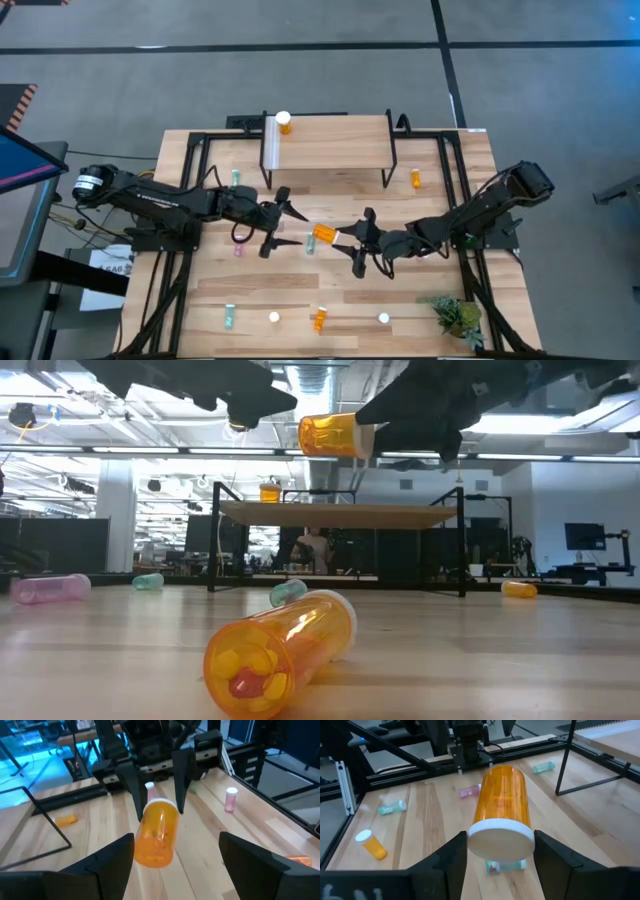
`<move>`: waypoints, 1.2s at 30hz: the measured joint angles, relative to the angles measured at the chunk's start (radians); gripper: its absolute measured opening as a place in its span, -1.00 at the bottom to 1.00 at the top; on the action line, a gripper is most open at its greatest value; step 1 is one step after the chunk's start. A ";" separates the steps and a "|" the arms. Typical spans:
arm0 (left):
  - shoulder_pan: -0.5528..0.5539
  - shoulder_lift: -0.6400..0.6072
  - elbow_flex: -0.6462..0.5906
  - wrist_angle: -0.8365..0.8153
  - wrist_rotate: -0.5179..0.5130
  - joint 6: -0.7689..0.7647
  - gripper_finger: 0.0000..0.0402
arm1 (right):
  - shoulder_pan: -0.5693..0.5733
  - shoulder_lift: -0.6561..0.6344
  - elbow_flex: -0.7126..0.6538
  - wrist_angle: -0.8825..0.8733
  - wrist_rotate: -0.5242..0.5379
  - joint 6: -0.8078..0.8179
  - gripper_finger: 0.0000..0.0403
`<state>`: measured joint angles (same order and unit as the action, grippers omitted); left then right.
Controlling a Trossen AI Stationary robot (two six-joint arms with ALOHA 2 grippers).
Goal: Pick and place medicine bottles onto shelf by color
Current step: Put the large orange pill bottle aligned with the other large orange pill bottle on the shelf
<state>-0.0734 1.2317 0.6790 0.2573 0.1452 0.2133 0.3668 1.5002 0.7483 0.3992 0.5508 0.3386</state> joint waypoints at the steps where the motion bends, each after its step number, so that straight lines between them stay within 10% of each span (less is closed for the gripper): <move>1: 0.000 0.011 0.000 0.009 0.000 -0.001 0.39 | -0.002 0.000 0.000 -0.001 0.000 0.000 0.03; 23: 0.029 0.241 0.092 0.062 0.042 -0.013 0.36 | 0.018 0.000 0.000 0.004 -0.007 -0.007 0.03; 36: 0.029 0.242 0.092 0.068 0.045 -0.008 -0.18 | 0.018 0.000 0.000 0.005 -0.008 -0.011 0.03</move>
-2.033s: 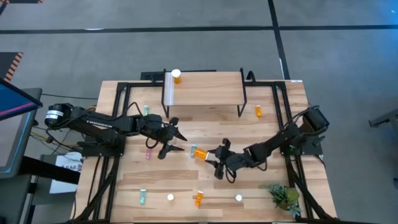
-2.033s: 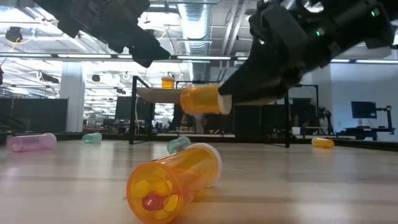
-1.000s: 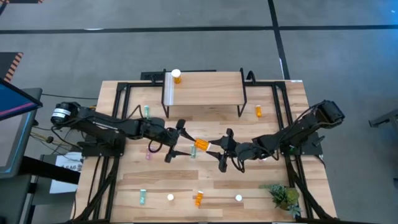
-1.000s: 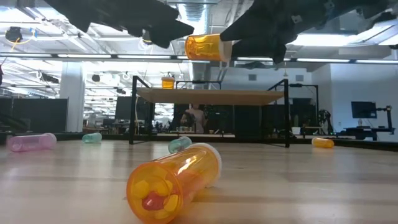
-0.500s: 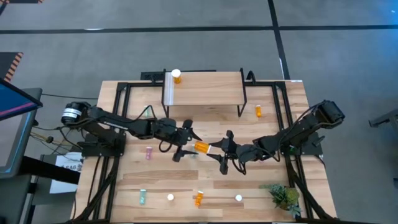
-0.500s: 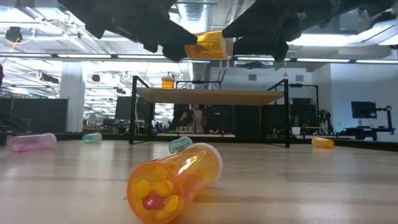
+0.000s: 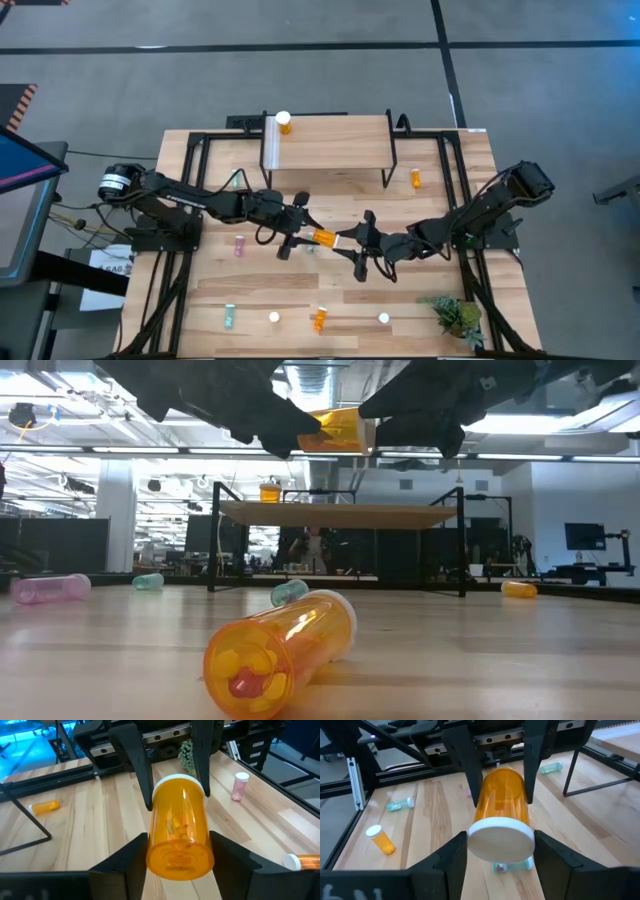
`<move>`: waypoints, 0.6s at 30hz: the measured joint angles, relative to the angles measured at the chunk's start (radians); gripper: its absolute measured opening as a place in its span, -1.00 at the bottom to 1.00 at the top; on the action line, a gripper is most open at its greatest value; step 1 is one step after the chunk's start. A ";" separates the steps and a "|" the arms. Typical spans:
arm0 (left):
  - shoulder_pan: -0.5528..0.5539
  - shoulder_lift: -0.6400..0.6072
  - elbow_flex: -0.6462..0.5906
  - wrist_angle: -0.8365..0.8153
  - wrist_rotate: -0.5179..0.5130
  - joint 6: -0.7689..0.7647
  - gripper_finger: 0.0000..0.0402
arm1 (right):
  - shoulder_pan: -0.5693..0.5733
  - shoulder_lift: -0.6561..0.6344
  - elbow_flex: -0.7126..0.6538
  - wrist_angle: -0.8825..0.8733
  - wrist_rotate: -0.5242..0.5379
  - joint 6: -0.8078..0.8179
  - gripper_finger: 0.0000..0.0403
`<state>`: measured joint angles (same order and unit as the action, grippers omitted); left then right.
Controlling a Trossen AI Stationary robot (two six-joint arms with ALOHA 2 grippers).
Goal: Pick and place medicine bottles onto shelf by color
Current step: Put the large orange pill bottle aligned with the other large orange pill bottle on the shelf
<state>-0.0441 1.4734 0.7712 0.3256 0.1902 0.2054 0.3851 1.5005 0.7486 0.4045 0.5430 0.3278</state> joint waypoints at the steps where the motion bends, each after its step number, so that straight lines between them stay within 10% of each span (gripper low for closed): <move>1: 0.000 0.000 0.000 0.000 0.001 0.000 -0.22 | 0.000 0.000 0.000 0.000 0.000 0.000 0.03; 18: 0.000 -0.002 0.000 0.011 0.006 -0.009 -0.20 | 0.000 0.000 0.000 0.017 0.003 0.007 0.27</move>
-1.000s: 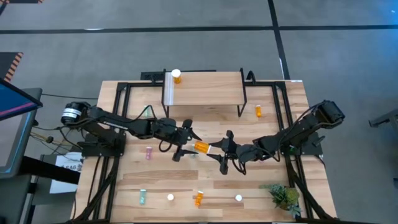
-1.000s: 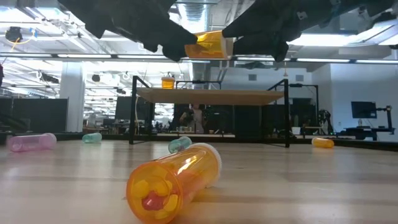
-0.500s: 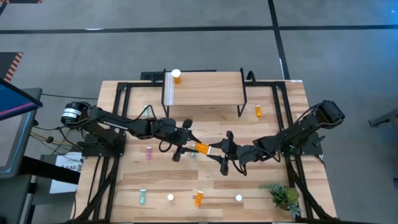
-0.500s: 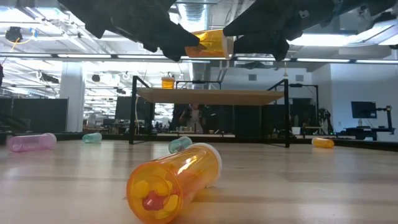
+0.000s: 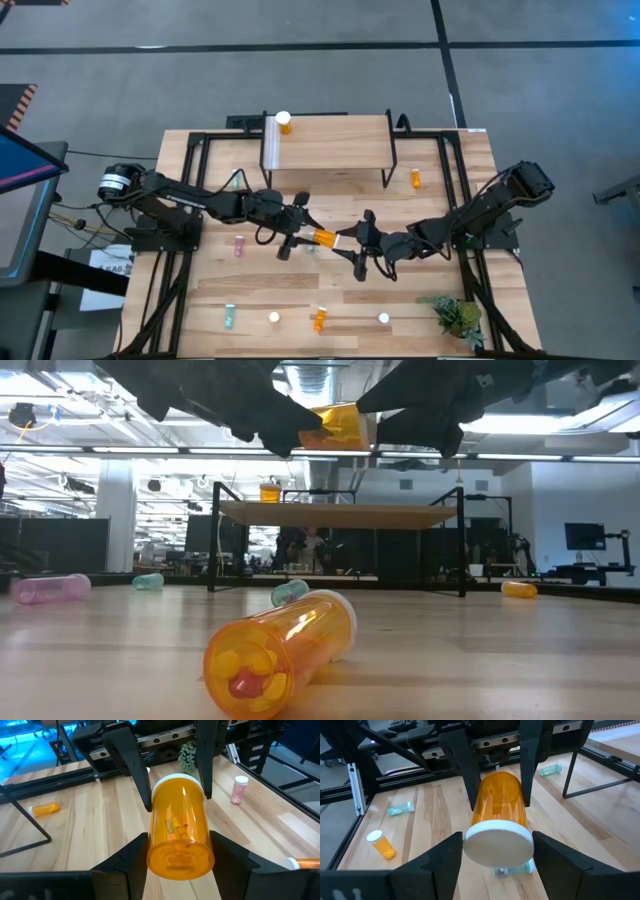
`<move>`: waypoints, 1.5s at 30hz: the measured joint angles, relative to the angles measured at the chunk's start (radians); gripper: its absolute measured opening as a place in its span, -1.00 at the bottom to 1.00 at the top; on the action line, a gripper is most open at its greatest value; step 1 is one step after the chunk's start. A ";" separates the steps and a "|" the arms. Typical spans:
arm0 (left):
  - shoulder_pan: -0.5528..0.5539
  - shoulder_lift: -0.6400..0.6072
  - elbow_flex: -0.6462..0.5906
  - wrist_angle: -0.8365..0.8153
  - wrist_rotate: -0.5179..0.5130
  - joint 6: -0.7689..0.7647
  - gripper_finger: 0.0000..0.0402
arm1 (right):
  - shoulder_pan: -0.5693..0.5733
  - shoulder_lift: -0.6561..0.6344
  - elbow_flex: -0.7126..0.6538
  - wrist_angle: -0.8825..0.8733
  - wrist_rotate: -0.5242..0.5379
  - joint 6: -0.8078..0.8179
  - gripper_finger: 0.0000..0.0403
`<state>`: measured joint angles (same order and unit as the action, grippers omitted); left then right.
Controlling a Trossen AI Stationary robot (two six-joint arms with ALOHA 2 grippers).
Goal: Pick and place medicine bottles onto shelf by color
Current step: Put the large orange pill bottle aligned with the other large orange pill bottle on the shelf
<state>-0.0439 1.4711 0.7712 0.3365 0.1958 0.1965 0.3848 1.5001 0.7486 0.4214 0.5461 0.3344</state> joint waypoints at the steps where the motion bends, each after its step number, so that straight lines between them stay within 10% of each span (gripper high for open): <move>1: 0.001 -0.003 0.000 -0.002 0.005 0.000 -0.21 | 0.001 -0.007 0.000 -0.008 0.000 0.000 0.28; 21: 0.001 -0.211 -0.100 0.175 0.141 -0.047 -0.22 | 0.184 -0.124 0.000 -0.022 0.274 -0.119 0.29; 29: 0.000 -0.209 -0.186 0.534 0.182 -0.171 -0.19 | 0.117 0.032 0.000 0.380 0.166 -0.411 0.29; 45: -0.001 -0.209 -0.186 0.619 0.129 -0.184 -0.18 | -0.051 0.244 0.002 1.007 -0.085 -0.678 0.29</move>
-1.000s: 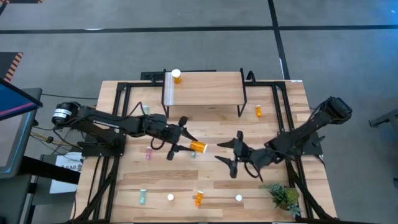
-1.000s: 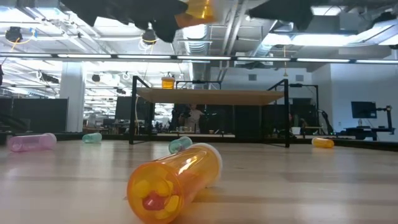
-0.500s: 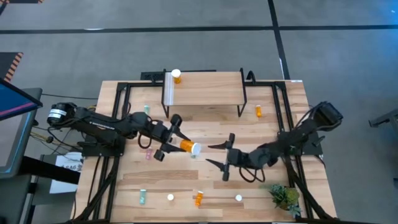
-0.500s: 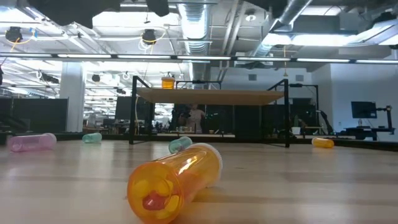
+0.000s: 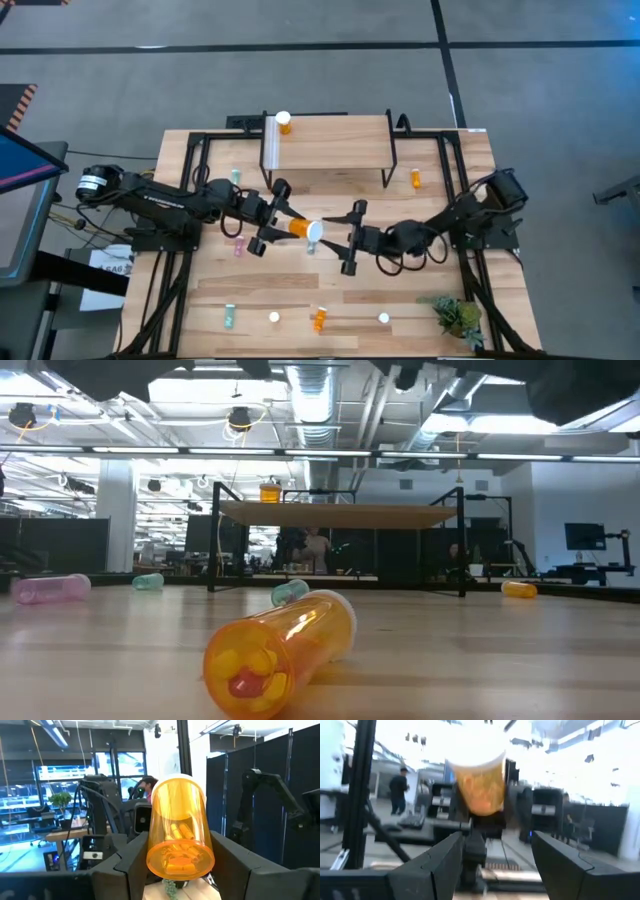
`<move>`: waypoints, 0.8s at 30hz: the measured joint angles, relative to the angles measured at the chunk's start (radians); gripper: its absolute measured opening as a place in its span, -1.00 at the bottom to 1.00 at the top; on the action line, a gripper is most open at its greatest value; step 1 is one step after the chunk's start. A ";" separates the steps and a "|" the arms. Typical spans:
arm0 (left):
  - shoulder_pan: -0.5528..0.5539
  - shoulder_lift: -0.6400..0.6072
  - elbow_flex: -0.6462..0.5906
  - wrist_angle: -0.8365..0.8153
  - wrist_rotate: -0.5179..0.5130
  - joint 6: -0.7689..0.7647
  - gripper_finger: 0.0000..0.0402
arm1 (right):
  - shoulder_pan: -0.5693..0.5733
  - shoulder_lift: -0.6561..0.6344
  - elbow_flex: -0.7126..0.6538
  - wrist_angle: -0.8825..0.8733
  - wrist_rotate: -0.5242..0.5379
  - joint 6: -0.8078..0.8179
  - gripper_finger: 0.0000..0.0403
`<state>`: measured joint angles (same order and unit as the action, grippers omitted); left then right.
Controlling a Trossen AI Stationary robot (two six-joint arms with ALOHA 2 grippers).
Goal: Pick and place medicine bottles onto shelf by color
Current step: Put the large orange pill bottle aligned with the other large orange pill bottle on the shelf
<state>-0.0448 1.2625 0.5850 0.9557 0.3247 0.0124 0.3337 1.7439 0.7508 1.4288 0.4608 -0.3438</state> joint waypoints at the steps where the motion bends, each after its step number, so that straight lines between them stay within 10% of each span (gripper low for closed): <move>1: 0.000 0.000 0.000 0.006 -0.007 0.000 -0.18 | -0.005 0.014 0.006 0.029 -0.018 -0.016 0.29; 13: -0.004 0.000 0.000 0.051 -0.076 -0.001 -0.18 | -0.029 0.125 0.155 0.099 -0.071 -0.125 0.33; 24: -0.019 0.000 0.000 0.053 -0.060 -0.007 -0.18 | -0.056 0.118 0.161 0.095 -0.071 -0.007 0.82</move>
<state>-0.0639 1.2628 0.5854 1.0084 0.2649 0.0049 0.2774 1.8618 0.9115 1.5237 0.3901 -0.3504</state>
